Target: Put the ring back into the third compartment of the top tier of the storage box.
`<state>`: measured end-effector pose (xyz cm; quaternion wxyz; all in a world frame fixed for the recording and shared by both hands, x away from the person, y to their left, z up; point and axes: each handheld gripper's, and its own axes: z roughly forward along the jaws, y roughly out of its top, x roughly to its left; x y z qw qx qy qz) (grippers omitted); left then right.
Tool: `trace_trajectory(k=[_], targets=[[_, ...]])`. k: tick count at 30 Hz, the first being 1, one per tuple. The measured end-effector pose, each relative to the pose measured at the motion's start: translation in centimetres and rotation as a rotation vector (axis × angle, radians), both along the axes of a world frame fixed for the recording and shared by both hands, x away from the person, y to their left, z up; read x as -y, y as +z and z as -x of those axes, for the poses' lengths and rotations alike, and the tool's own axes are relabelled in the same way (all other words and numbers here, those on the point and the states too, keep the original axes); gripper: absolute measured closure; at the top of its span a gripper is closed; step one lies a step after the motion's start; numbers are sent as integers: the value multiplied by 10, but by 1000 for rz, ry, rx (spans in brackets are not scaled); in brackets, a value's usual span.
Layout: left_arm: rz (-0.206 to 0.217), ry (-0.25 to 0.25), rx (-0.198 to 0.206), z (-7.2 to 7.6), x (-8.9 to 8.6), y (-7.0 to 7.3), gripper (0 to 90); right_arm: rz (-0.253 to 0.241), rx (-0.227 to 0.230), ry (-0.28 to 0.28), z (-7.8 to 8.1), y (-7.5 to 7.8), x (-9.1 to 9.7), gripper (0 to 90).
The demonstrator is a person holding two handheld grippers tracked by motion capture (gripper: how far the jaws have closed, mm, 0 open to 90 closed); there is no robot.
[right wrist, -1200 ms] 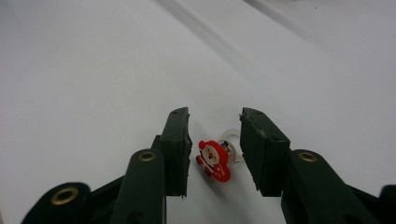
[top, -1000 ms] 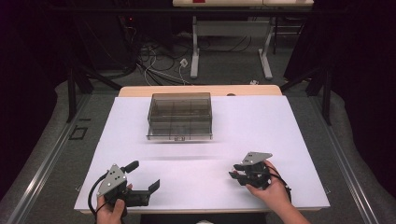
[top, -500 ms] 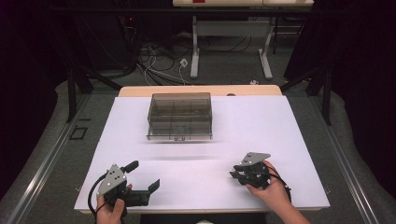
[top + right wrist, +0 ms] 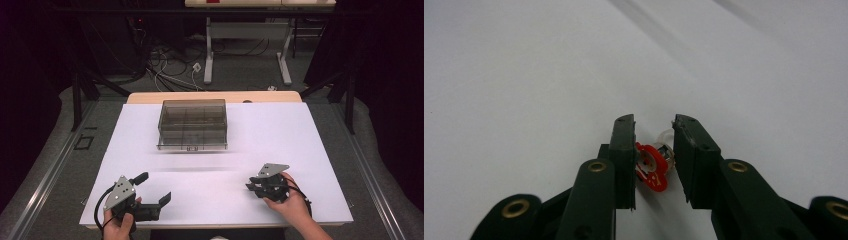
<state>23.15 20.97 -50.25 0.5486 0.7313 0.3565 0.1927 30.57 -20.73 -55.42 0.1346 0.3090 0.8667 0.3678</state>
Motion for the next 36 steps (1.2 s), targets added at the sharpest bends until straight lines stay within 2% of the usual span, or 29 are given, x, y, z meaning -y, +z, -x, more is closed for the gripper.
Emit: trace_trajectory(k=[1,4,7,9,25,26,27,29,36], targets=[[-1,1,0,0,0,0,2,-3,13,6,-1,-1,0,710],[-1,1,0,0,0,0,2,8,4,20,-3,-1,-1,712],[-3,1,0,0,0,0,2,-3,1,32,-5,-3,-2,714],[1,3,1,0,0,0,2,-20,6,26,-7,-5,-3,717],[0,5,-1,0,-1,0,2,-25,-19,6,-5,-4,-1,726],[1,5,-1,0,-1,0,2,-46,-5,4,-6,-5,-1,726],[1,4,-2,0,-1,0,2,-35,-17,3,-5,-4,-1,726],[2,4,-2,0,-1,0,2,-31,-9,10,-6,-4,0,726],[1,2,-2,0,-1,0,2,-45,-13,-1,-5,-2,2,728]])
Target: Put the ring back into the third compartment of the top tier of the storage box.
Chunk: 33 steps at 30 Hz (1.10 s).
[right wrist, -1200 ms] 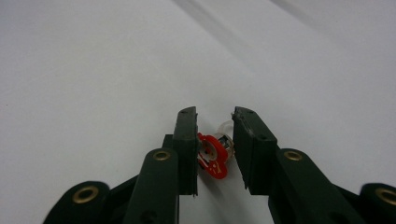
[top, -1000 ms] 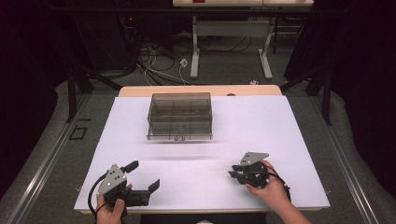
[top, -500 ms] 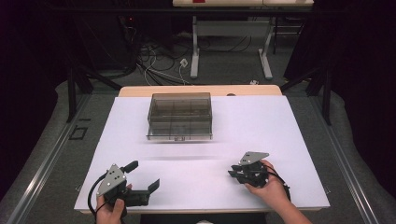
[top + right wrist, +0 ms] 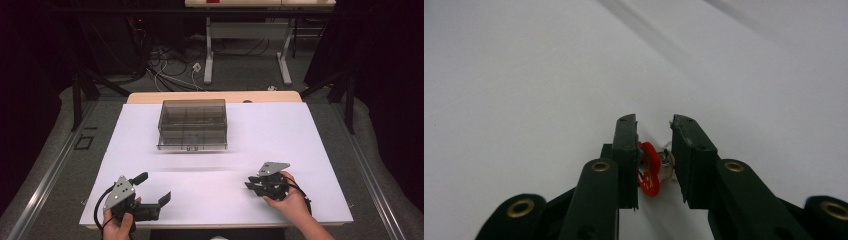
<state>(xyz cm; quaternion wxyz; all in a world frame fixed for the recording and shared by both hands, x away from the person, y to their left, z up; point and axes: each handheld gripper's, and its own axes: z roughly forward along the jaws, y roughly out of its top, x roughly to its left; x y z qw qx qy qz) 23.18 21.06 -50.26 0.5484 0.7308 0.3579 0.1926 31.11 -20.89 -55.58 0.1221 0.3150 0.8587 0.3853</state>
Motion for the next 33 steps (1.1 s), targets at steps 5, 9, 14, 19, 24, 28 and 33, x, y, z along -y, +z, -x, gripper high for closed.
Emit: trace_trajectory(k=[5,9,14,19,24,28,33], targets=[[1,0,0,0,0,0,2,-13,11,-13,1,2,1,728],[2,0,-1,0,0,0,2,-19,4,-19,1,4,2,728],[3,0,-2,0,0,0,2,-30,12,-57,3,7,4,728],[4,-1,-3,0,0,0,2,-53,20,-78,3,8,5,728],[3,-2,-3,0,0,0,2,-50,13,-78,4,10,6,728],[6,0,-4,-1,0,0,2,-70,22,-94,5,12,7,728],[5,0,-3,0,0,0,2,-111,41,-121,6,14,10,728]])
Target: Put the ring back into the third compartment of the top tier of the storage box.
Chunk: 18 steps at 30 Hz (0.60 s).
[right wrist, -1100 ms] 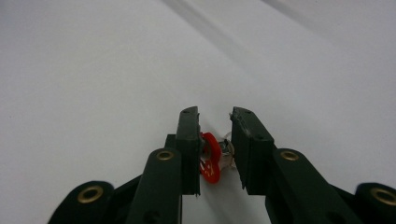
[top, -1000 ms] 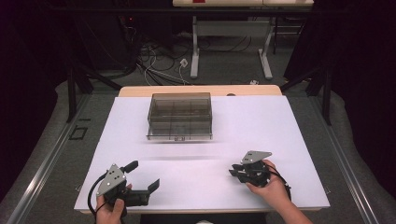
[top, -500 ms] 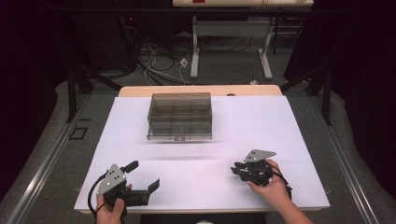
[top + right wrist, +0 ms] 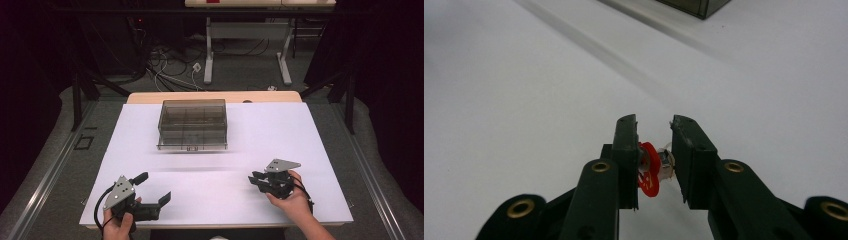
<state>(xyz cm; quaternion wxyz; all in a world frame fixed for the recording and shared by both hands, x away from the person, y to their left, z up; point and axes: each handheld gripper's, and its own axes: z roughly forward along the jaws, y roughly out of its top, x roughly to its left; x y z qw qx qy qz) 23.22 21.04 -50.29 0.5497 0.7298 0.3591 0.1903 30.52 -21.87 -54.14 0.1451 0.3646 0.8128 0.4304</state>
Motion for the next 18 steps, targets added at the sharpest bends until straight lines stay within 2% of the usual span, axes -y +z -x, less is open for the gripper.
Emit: trace_trajectory(k=[8,10,11,12,17,18], targets=[[1,1,0,0,0,0,2,-67,10,-25,1,4,5,728],[1,1,0,0,0,0,2,-70,-7,-27,1,6,6,727],[1,0,0,0,0,0,2,-80,6,-28,0,6,7,727],[1,0,0,0,0,0,2,-77,-11,-29,1,7,8,728],[0,0,-1,0,0,0,2,-99,1,-41,0,8,10,728],[0,0,-1,0,0,0,2,-96,-14,-41,1,10,12,728]])
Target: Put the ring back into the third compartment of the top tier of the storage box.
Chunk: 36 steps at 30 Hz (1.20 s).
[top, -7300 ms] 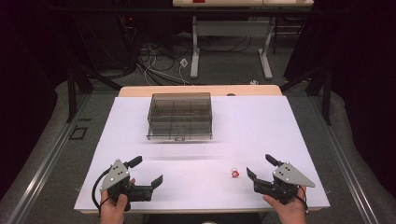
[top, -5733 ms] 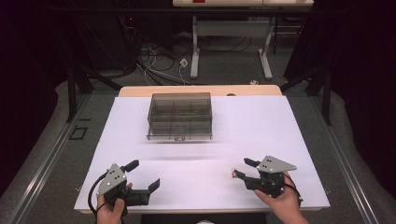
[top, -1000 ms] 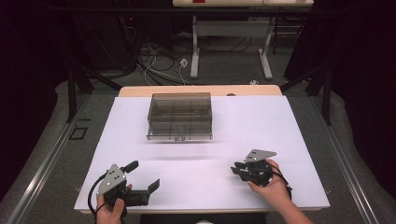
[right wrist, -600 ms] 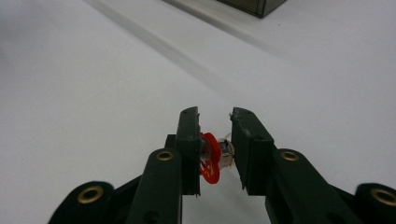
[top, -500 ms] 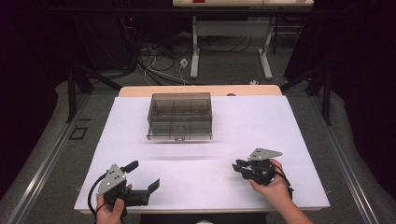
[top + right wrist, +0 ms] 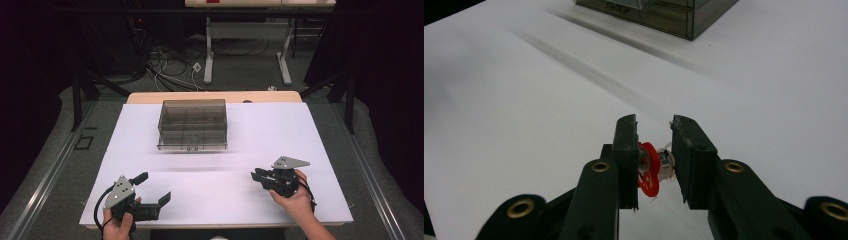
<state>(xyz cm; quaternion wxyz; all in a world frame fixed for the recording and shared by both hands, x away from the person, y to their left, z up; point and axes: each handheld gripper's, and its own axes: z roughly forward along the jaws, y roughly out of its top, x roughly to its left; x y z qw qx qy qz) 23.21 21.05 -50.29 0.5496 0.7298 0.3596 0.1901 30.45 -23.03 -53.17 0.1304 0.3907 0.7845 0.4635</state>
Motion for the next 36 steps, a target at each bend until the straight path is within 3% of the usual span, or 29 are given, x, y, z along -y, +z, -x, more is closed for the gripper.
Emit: trace_trajectory(k=[3,22,36], targets=[[-1,-1,0,0,0,0,2,-35,17,-13,-1,1,2,727],[-1,-2,-1,0,0,0,2,-160,-45,-56,-1,7,13,727],[-2,7,-2,0,0,0,2,-182,-91,-71,1,17,11,727]])
